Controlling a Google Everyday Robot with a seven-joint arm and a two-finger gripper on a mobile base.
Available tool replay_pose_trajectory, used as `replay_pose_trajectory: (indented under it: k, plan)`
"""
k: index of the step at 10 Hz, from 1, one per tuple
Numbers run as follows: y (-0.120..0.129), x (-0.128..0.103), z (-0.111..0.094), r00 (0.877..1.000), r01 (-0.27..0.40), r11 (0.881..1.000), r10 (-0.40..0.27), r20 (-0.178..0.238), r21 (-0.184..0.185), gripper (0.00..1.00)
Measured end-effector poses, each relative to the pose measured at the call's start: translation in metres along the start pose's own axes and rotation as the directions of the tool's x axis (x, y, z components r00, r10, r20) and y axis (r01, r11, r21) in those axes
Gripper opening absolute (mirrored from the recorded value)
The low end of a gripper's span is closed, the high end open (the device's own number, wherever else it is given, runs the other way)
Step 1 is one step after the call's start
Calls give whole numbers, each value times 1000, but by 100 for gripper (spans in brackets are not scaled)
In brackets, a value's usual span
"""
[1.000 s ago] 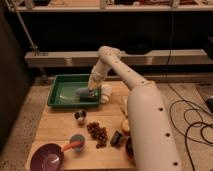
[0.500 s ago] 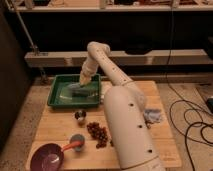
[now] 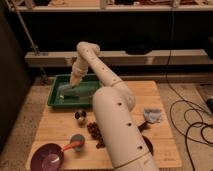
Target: Wipe tray with sponge
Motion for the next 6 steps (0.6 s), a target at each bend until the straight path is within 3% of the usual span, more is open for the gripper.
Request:
replay_pose_trajectory:
  k: [6]
  plan:
    - [74, 25, -42, 1000, 30, 999, -30, 6, -44, 0]
